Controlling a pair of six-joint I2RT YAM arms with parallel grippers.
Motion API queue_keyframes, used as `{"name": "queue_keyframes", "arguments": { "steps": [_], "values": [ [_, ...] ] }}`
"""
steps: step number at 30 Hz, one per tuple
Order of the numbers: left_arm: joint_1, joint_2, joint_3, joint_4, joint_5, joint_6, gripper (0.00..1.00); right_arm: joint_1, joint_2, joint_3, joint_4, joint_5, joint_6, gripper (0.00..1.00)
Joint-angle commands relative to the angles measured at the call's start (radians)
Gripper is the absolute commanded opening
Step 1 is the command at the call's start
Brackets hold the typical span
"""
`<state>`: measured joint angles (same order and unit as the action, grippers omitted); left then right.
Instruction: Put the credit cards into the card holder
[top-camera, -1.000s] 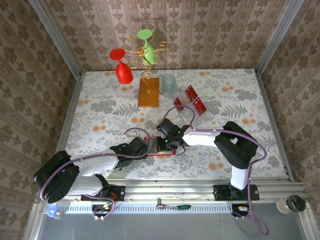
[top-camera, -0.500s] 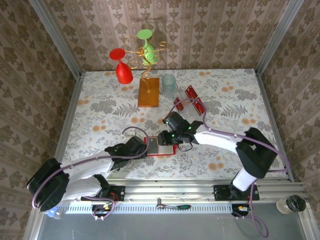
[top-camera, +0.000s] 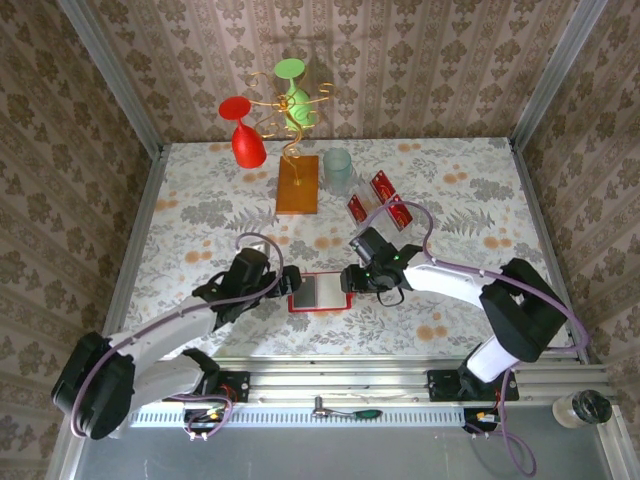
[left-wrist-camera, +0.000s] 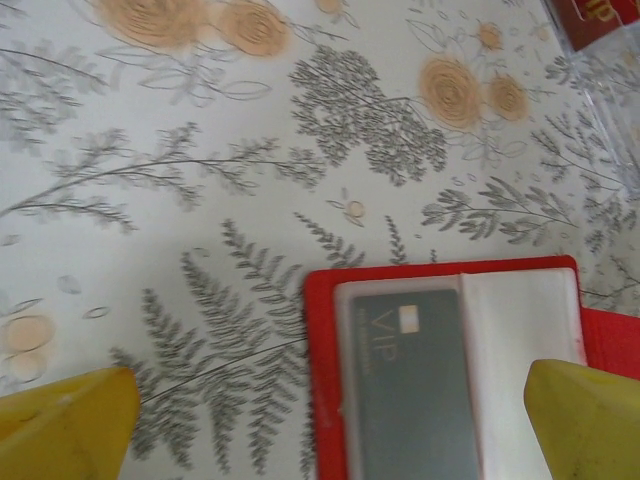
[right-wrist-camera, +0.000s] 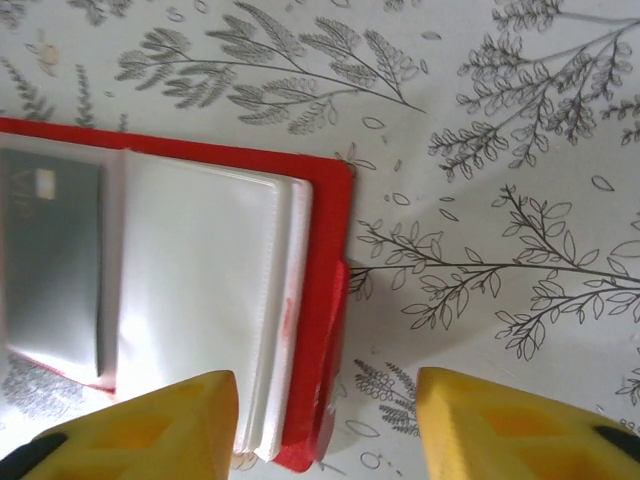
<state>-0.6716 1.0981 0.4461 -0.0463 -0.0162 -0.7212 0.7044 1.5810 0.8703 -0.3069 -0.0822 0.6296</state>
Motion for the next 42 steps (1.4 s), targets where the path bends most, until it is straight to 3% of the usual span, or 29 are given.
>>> {"name": "queue_keyframes", "arguments": {
  "steps": [1, 4, 6, 12, 23, 35, 42],
  "values": [
    [0.009, 0.071, 0.029, 0.122, 0.123, 0.011, 1.0, -0.014, 0.032, -0.028, 0.041, 0.004, -0.01, 0.37],
    [0.01, 0.139, 0.035, 0.175, 0.137, 0.005, 1.0, -0.019, 0.046, -0.043, 0.071, -0.015, -0.005, 0.18],
    [0.009, 0.178, 0.033, 0.216, 0.145, 0.004, 1.0, -0.019, 0.052, -0.049, 0.082, -0.027, -0.004, 0.1],
    [0.007, 0.269, 0.055, 0.292, 0.171, 0.005, 1.0, -0.021, 0.057, -0.068, 0.112, -0.045, 0.007, 0.01],
    [-0.018, 0.337, 0.08, 0.324, 0.177, 0.004, 1.0, -0.021, 0.073, -0.08, 0.142, -0.062, 0.025, 0.0],
    [-0.028, 0.197, 0.037, 0.406, 0.214, -0.055, 1.0, -0.023, 0.076, -0.082, 0.158, -0.071, 0.036, 0.0],
    [-0.09, 0.195, 0.017, 0.528, 0.202, -0.149, 1.0, -0.026, 0.083, -0.083, 0.177, -0.083, 0.044, 0.0]
  ]
}}
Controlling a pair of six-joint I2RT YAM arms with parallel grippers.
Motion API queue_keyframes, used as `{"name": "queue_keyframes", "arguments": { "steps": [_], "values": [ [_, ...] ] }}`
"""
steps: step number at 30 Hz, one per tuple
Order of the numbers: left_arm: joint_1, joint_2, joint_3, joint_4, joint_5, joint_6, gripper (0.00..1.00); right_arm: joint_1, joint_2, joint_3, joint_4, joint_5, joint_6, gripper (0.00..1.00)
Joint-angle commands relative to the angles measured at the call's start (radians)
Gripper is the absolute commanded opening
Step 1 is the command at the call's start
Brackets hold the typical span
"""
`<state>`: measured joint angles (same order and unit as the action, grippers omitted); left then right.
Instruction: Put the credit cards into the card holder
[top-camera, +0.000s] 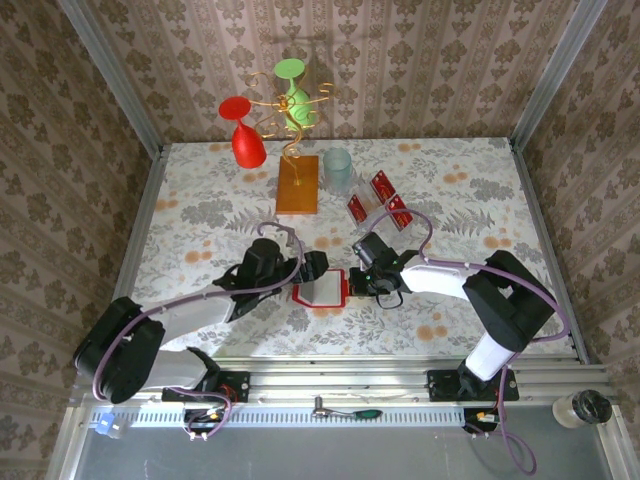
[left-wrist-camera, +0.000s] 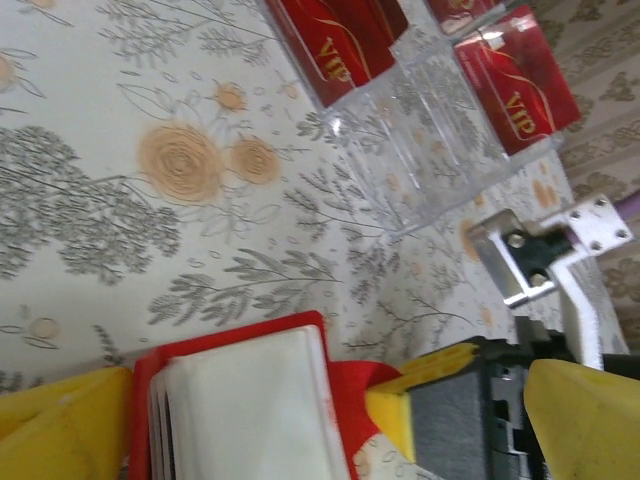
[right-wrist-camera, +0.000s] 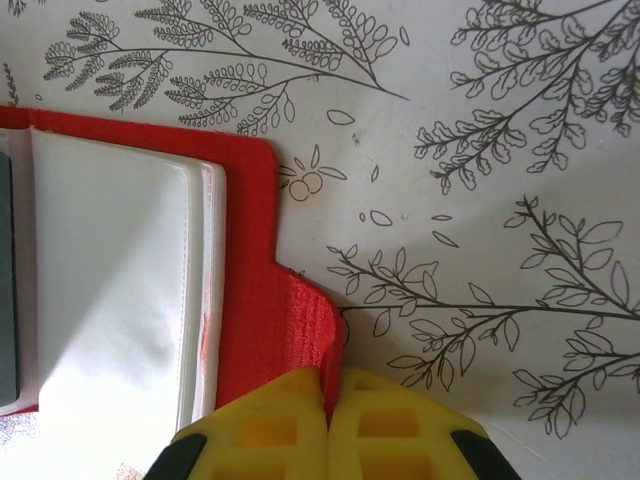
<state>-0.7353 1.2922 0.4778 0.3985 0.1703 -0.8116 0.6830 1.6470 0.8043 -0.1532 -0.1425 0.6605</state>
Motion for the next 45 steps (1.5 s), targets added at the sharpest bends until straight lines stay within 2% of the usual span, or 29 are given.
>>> {"name": "queue_keyframes", "arguments": {
  "steps": [1, 7, 9, 11, 14, 20, 26, 30, 36, 45],
  "values": [
    [-0.041, 0.014, -0.012, 0.103, 0.009, -0.069, 1.0, -0.005, 0.018, -0.019, 0.027, -0.025, 0.016, 0.0],
    [-0.122, 0.1, 0.001, 0.222, -0.043, -0.118, 1.0, -0.042, 0.009, -0.037, 0.068, -0.068, 0.034, 0.02],
    [-0.141, 0.116, -0.001, 0.247, -0.065, -0.125, 1.0, -0.071, -0.019, -0.052, 0.076, -0.075, 0.042, 0.22],
    [-0.157, 0.13, -0.003, 0.262, -0.086, -0.134, 1.0, -0.11, -0.054, -0.065, 0.066, -0.086, 0.042, 0.34],
    [-0.175, 0.157, -0.008, 0.288, -0.103, -0.141, 1.0, -0.172, -0.126, -0.081, 0.038, -0.096, 0.038, 0.41],
    [-0.226, 0.243, -0.035, 0.369, -0.161, -0.172, 1.0, -0.272, -0.236, -0.108, -0.025, -0.097, 0.031, 0.44],
    [-0.26, 0.352, -0.062, 0.442, -0.187, -0.197, 1.0, -0.289, -0.307, -0.117, -0.068, -0.1, 0.019, 0.44],
    [-0.252, 0.34, -0.054, 0.443, -0.164, -0.194, 1.0, -0.287, -0.332, -0.128, -0.07, -0.128, 0.017, 0.43],
    [-0.216, 0.204, 0.003, 0.244, -0.132, -0.127, 1.0, -0.23, -0.365, -0.11, -0.1, -0.146, 0.009, 0.41],
    [-0.069, -0.003, -0.01, 0.086, -0.065, -0.095, 1.0, -0.03, -0.323, 0.036, -0.152, -0.065, 0.03, 0.37]
  ]
}}
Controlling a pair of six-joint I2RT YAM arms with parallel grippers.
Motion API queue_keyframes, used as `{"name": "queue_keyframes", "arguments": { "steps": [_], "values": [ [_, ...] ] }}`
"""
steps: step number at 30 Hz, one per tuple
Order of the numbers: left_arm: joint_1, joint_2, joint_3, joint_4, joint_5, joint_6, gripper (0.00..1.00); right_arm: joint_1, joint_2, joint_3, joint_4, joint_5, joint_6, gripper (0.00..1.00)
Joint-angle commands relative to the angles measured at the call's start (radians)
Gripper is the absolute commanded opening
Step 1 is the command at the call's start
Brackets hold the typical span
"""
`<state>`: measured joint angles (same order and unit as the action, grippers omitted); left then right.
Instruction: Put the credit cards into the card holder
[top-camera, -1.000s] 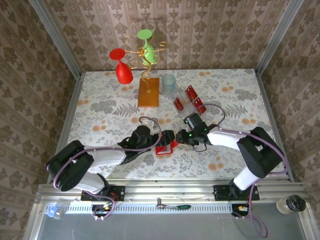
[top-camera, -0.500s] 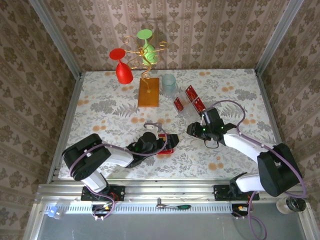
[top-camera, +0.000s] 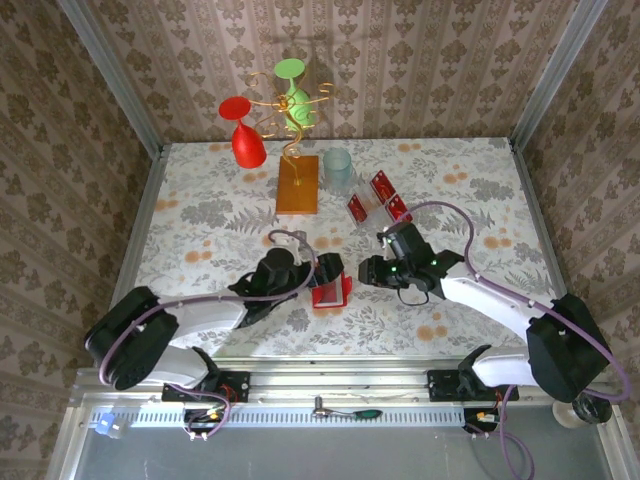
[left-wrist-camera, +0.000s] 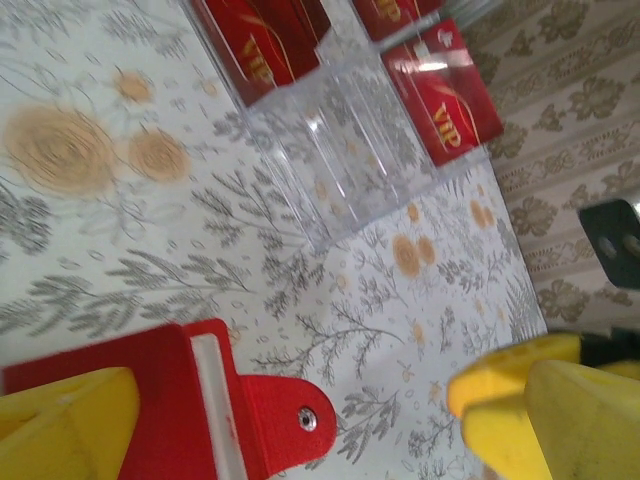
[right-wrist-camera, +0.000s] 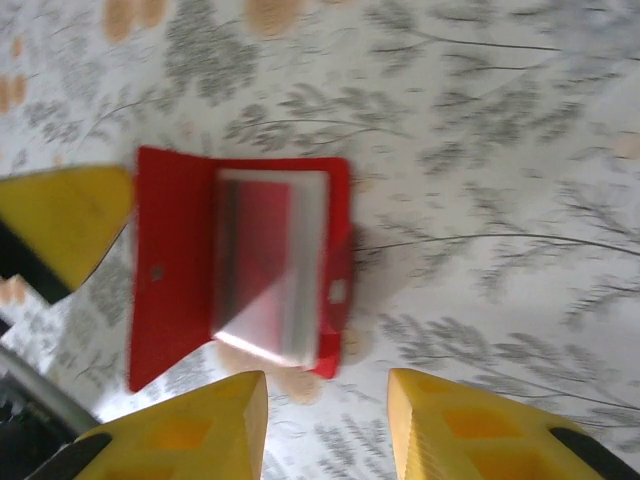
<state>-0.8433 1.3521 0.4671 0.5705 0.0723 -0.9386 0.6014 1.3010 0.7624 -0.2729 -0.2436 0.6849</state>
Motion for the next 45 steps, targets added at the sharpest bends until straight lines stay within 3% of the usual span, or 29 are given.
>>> {"name": "queue_keyframes", "arguments": {
  "steps": [1, 10, 15, 29, 45],
  "values": [
    [0.062, -0.103, -0.005, -0.116, 0.032, 0.039, 1.0, 0.077, 0.046, 0.105, -0.036, 0.039, 0.007, 0.37],
    [0.243, -0.614, -0.05, -0.656, -0.149, 0.076, 1.0, 0.244, 0.385, 0.436, -0.092, 0.041, -0.029, 0.35],
    [0.298, -0.707, -0.062, -0.789, -0.133, 0.076, 1.0, 0.256, 0.516, 0.539, -0.136, 0.043, -0.055, 0.32],
    [0.267, -0.408, 0.008, -0.738, -0.001, 0.221, 1.0, 0.172, 0.455, 0.311, -0.052, 0.073, -0.038, 0.28],
    [0.11, -0.034, 0.175, -0.724, -0.055, 0.375, 1.0, 0.166, 0.405, 0.181, 0.046, 0.074, 0.019, 0.28]
  ]
}}
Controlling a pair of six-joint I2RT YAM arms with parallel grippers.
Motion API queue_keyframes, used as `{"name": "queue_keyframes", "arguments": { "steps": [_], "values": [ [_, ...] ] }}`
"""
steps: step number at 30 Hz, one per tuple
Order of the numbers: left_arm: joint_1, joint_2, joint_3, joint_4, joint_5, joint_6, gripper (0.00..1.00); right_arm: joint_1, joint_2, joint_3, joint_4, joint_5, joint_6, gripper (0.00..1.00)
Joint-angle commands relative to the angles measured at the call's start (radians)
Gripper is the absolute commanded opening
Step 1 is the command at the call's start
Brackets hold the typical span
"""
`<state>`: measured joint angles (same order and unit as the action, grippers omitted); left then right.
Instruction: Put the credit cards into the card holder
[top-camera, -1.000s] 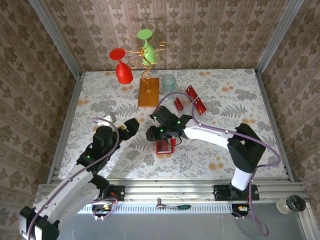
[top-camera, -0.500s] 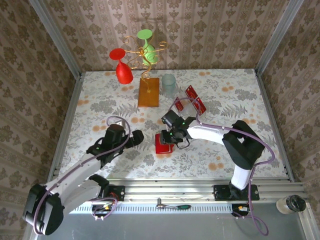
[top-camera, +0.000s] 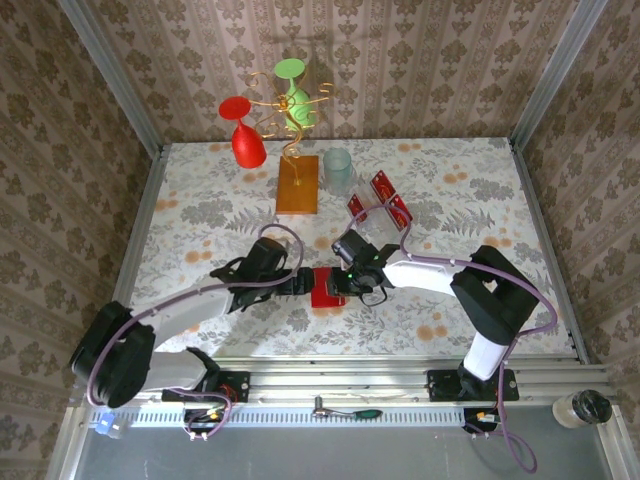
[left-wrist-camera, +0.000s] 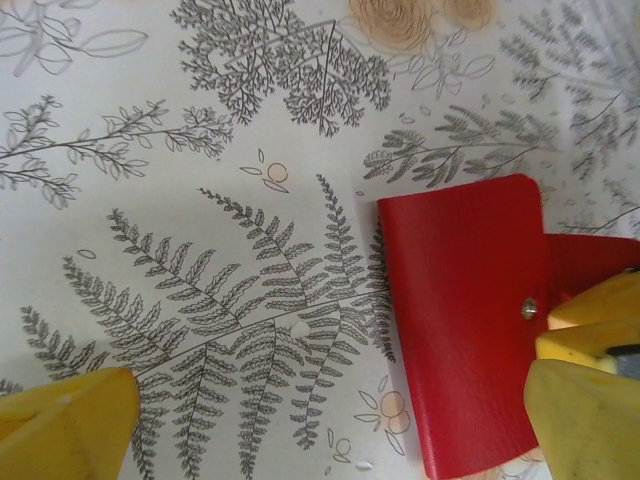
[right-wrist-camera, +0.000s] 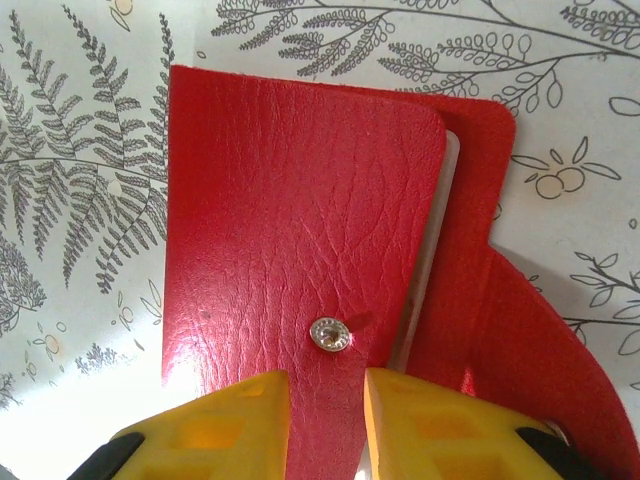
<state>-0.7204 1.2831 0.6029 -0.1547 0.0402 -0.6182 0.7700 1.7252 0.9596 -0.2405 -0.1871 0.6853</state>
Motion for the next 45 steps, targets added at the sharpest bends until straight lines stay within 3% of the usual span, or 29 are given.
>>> {"name": "queue_keyframes", "arguments": {
  "steps": [1, 19, 31, 45],
  "values": [
    [-0.02, 0.052, 0.05, -0.003, -0.029, 0.065, 1.0, -0.003, -0.02, -0.019, 0.018, 0.016, 0.019, 0.28],
    [-0.058, 0.215, 0.09, -0.014, -0.087, 0.11, 1.0, -0.005, -0.032, -0.027, 0.026, 0.003, 0.025, 0.28],
    [-0.149, 0.297, 0.16, -0.123, -0.231, 0.147, 1.0, -0.112, -0.246, -0.029, -0.136, 0.066, -0.041, 0.38],
    [-0.173, 0.287, 0.126, -0.108, -0.261, 0.134, 1.0, -0.112, -0.149, -0.036, -0.121, 0.026, -0.072, 0.39]
  ]
}}
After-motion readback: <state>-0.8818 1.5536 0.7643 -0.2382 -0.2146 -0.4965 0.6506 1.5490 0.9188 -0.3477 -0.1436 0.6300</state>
